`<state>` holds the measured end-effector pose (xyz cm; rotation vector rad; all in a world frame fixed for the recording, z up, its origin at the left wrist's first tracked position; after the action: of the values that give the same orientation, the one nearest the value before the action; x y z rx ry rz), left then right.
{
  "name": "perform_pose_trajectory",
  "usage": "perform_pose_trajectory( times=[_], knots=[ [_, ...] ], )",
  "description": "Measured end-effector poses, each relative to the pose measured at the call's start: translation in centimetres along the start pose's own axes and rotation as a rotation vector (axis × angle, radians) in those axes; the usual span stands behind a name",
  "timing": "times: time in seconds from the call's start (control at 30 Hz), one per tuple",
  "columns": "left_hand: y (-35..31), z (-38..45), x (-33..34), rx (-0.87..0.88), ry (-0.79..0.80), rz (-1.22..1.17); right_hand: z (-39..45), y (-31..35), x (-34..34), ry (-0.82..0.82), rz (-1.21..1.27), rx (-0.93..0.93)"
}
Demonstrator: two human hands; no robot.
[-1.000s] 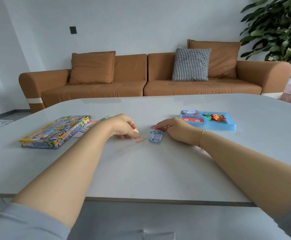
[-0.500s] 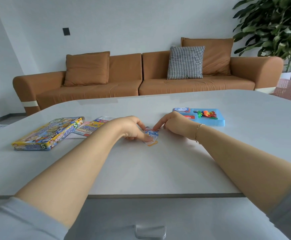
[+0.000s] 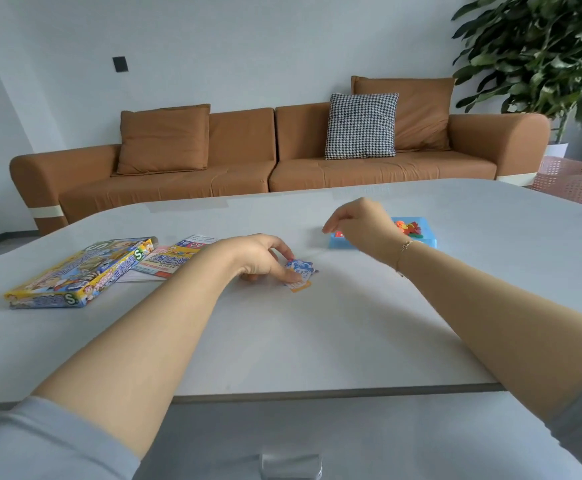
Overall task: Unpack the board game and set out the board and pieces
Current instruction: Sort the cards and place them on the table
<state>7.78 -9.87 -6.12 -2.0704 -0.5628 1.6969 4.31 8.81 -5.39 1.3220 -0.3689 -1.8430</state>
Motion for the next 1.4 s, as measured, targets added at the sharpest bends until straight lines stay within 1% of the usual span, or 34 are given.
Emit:
perform_pose_trajectory(
  times=[0.07,0.1,0.2,0.23,0.33,0.4,0.53,0.6,0.67,0.73,0.77,0.8,0.87,0.9,0.97,1.1,1.27,1.4],
  knots=[
    [-0.1,0.6,0.2,-0.003,-0.015,-0.003,0.7,-0.3,-1.3,-0.090,-0.022,-0.010],
    [-0.2,1.0,0.4,-0.002,-0.023,-0.010,1.0,-0.7,-1.9,-0.094,-0.059,-0.004],
    [-0.5,2.2,0.8,-0.008,-0.064,-0.045,0.7,-1.9,-2.4,0.042,-0.249,0.027],
    [-0.6,2.4,0.9,-0.014,-0.065,-0.052,0.5,-2.4,-2.3,0.075,-0.271,0.028],
    [-0.8,2.7,0.7,-0.044,-0.021,-0.008,-0.3,-3.0,-2.0,0.129,-0.218,-0.032],
    [-1.1,2.7,0.5,-0.071,0.010,0.018,-0.4,-2.8,-1.9,0.155,-0.242,-0.086],
    [-1.5,2.7,0.6,-0.120,0.047,0.058,-0.4,-1.9,-1.8,0.130,-0.175,-0.118],
    [-1.4,2.6,0.7,-0.093,0.034,0.050,-0.7,-1.6,-1.6,0.133,-0.174,-0.133],
    [-1.2,2.2,0.8,-0.028,-0.002,0.010,-1.2,-1.2,-1.7,0.142,-0.188,-0.156],
    [-0.7,2.0,1.0,0.051,-0.059,-0.137,-1.8,-0.8,-1.9,0.149,-0.193,-0.136],
    [-0.4,2.1,1.1,0.082,-0.091,-0.239,-2.0,-0.8,-1.9,0.163,-0.169,-0.107],
    [0.0,2.2,1.3,0.112,-0.125,-0.338,-2.0,-0.9,-1.9,0.193,-0.087,-0.058],
    [0.2,2.5,1.7,0.169,-0.180,-0.487,-2.3,-1.1,-1.7,0.304,0.184,0.113],
    [0.2,2.5,1.9,0.192,-0.208,-0.526,-2.5,-1.2,-1.5,0.360,0.292,0.192],
    [-0.3,2.5,2.3,0.219,-0.254,-0.549,-2.6,-1.4,-1.1,0.406,0.366,0.265],
    [-1.4,2.0,3.1,0.281,-0.246,-0.557,-2.6,-1.4,-0.2,0.329,0.413,0.250],
    [-1.6,1.7,3.6,0.326,-0.282,-0.484,-2.5,-1.7,0.5,0.196,0.422,0.244],
    [-1.2,1.8,3.6,0.316,-0.296,-0.464,-2.6,-1.9,0.5,0.147,0.359,0.178]
  ],
)
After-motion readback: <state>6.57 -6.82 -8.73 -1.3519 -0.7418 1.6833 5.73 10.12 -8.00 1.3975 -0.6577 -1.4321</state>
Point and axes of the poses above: each hand's wrist, its own z-axis towards the middle knuckle, its own x-axis out of the palm, y = z × x, the point moved 1 cm from there along z, towards the middle knuckle, and after that the axes turned 2 degrees about z, right-handed, at the moved point
